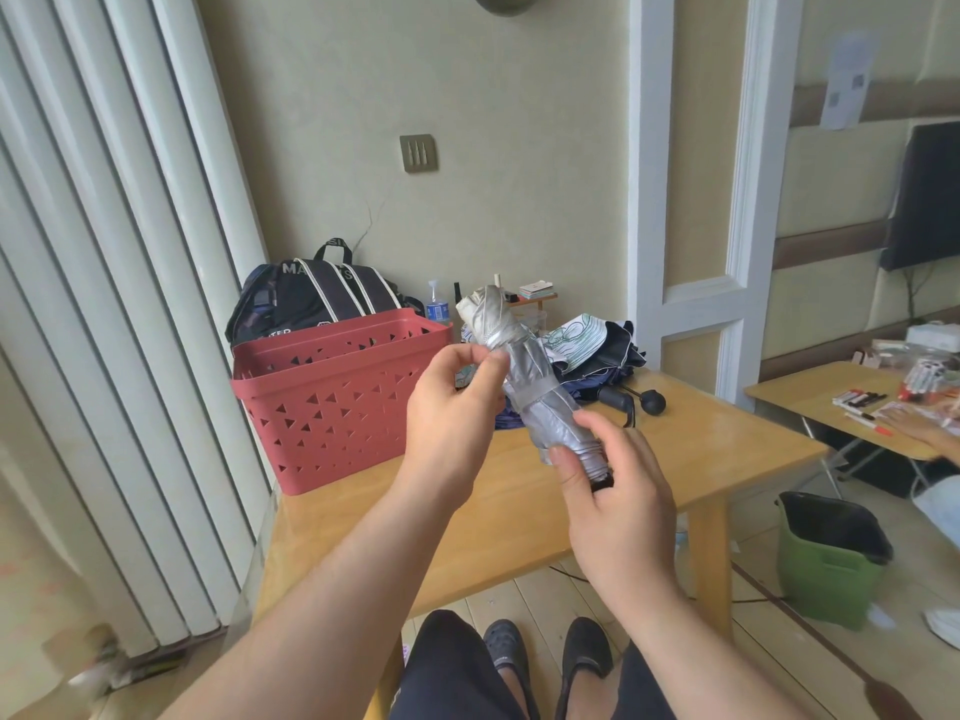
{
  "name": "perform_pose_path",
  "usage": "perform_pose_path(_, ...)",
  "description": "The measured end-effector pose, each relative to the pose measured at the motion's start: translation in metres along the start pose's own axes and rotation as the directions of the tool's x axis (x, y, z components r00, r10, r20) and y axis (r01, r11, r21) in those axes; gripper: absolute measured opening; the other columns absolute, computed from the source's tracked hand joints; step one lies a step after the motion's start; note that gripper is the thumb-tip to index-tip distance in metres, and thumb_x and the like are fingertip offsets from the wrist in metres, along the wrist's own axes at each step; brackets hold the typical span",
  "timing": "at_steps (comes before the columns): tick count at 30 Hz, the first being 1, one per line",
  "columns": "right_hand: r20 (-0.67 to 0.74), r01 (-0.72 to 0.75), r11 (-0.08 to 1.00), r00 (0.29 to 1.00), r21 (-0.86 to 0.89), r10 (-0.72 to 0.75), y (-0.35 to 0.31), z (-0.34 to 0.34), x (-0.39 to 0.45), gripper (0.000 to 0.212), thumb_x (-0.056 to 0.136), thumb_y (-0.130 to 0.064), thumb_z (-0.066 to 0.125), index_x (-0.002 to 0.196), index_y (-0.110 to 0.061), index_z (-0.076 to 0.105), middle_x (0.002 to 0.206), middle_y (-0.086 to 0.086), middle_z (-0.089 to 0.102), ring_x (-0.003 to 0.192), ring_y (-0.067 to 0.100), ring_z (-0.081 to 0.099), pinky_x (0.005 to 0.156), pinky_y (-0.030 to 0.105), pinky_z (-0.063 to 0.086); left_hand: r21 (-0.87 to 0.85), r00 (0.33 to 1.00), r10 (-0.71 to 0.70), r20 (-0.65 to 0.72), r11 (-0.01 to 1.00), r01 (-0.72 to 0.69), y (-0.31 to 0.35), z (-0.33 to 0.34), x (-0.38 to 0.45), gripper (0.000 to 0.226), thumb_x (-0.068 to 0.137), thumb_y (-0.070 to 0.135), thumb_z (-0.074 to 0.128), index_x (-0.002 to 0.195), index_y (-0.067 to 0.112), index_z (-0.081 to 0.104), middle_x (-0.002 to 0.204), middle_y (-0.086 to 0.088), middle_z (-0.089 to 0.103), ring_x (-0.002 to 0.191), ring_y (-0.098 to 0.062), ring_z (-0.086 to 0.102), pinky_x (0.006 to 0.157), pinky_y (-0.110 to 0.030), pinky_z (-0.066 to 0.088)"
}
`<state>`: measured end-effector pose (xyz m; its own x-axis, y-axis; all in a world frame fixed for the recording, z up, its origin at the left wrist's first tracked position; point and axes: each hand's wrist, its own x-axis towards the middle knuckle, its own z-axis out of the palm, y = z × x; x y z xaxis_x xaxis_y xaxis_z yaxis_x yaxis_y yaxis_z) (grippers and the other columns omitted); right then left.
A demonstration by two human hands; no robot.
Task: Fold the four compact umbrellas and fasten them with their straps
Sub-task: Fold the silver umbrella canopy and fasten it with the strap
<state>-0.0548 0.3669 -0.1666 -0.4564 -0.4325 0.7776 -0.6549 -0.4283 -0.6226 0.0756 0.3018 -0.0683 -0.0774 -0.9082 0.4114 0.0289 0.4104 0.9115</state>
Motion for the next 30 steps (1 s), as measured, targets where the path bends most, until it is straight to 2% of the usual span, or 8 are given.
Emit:
perform_pose_path(2, -0.006, 0.044, 0.998, 0.999, -0.051, -0.045, 0.002, 0.0, -0.001, 0.033, 0.099, -0.038, 0.068, 0.128, -0.023, 0.066, 0.106, -0.007, 0.063, 0.093, 0.011, 0.061, 0.074, 0.031, 0.049, -0.024, 1.0, 0.009, 0.009, 1.0, -0.008, 0.0, 0.001, 0.001, 0.035, 0.087, 0.058, 0.072, 0.086, 0.024, 0.064, 0.084, -0.003, 0.075, 0.086, -0.033, 0.075, 0.085, -0.05, 0.062)
perform_pose_path(7, 0.081, -0.027, 0.996, 0.997, 0.084, 0.02, -0.001, -0.004, 0.002, 0.026, 0.098, -0.042, 0.066, 0.123, -0.034, 0.064, 0.104, -0.023, 0.065, 0.095, 0.002, 0.062, 0.078, 0.014, 0.046, -0.207, 0.998, -0.057, 0.011, 0.977, 0.058, -0.003, 0.002, 0.005, 0.017, 0.106, 0.017, 0.059, 0.091, 0.01, 0.06, 0.075, -0.008, 0.067, 0.064, -0.02, 0.062, 0.06, -0.03, 0.056)
perform_pose_path(11, 0.184, -0.12, 0.976, 0.979, 0.183, 0.086, -0.005, -0.006, 0.005, 0.035, 0.093, -0.025, 0.075, 0.112, -0.051, 0.06, 0.093, -0.03, 0.062, 0.079, 0.005, 0.062, 0.065, 0.011, 0.044, -0.289, 0.997, -0.074, 0.01, 0.955, 0.074, -0.006, 0.0, 0.004, 0.014, 0.108, 0.013, 0.054, 0.1, 0.003, 0.061, 0.082, -0.013, 0.067, 0.068, -0.021, 0.062, 0.07, -0.04, 0.062)
perform_pose_path(16, 0.16, -0.162, 0.97, 0.978, 0.181, 0.134, -0.005, -0.001, 0.002, 0.036, 0.09, -0.026, 0.078, 0.114, -0.047, 0.063, 0.095, -0.028, 0.062, 0.081, 0.008, 0.063, 0.065, 0.014, 0.045, -0.163, 0.999, 0.01, -0.048, 0.986, -0.018, -0.009, -0.001, 0.003, 0.012, 0.104, 0.02, 0.063, 0.095, 0.011, 0.061, 0.088, -0.014, 0.07, 0.076, -0.027, 0.065, 0.067, -0.041, 0.061)
perform_pose_path(21, 0.057, -0.083, 0.996, 0.995, 0.03, 0.081, -0.007, -0.001, -0.001, 0.046, 0.091, -0.034, 0.077, 0.132, -0.036, 0.058, 0.106, -0.02, 0.063, 0.095, 0.007, 0.062, 0.077, 0.026, 0.049, 0.077, 0.977, 0.206, -0.06, 0.976, -0.202, -0.008, -0.003, 0.004, 0.012, 0.098, 0.023, 0.064, 0.093, 0.032, 0.058, 0.103, -0.005, 0.067, 0.071, -0.031, 0.064, 0.073, -0.06, 0.061)
perform_pose_path(23, 0.04, -0.092, 0.996, 0.995, 0.006, 0.092, -0.006, -0.002, -0.002, 0.054, 0.091, -0.036, 0.077, 0.139, -0.035, 0.053, 0.108, -0.016, 0.061, 0.097, 0.008, 0.061, 0.078, 0.026, 0.048, 0.06, 0.984, 0.178, -0.028, 0.983, -0.176, -0.006, -0.003, 0.002, 0.011, 0.097, 0.026, 0.063, 0.09, 0.034, 0.062, 0.112, -0.01, 0.068, 0.078, -0.022, 0.066, 0.067, -0.048, 0.06)
perform_pose_path(26, 0.087, -0.132, 0.991, 0.987, -0.003, 0.132, -0.004, -0.003, 0.002, 0.056, 0.091, -0.041, 0.073, 0.142, -0.027, 0.053, 0.113, -0.011, 0.06, 0.097, 0.0, 0.055, 0.08, 0.009, 0.041, -0.003, 0.99, 0.141, -0.008, 0.99, -0.141, -0.001, -0.001, -0.003, 0.01, 0.088, 0.045, 0.064, 0.088, 0.036, 0.066, 0.116, 0.0, 0.063, 0.099, -0.021, 0.063, 0.072, -0.028, 0.054)
perform_pose_path(30, 0.253, -0.15, 0.987, 0.954, -0.056, 0.16, -0.002, -0.001, 0.008, 0.053, 0.094, -0.058, 0.058, 0.137, -0.028, 0.056, 0.106, -0.012, 0.069, 0.096, 0.009, 0.064, 0.072, 0.01, 0.039, 0.146, 0.962, 0.264, -0.068, 0.957, -0.252, 0.0, 0.005, -0.004, 0.016, 0.092, 0.046, 0.075, 0.085, 0.034, 0.067, 0.12, 0.005, 0.06, 0.088, -0.011, 0.066, 0.074, -0.015, 0.048)
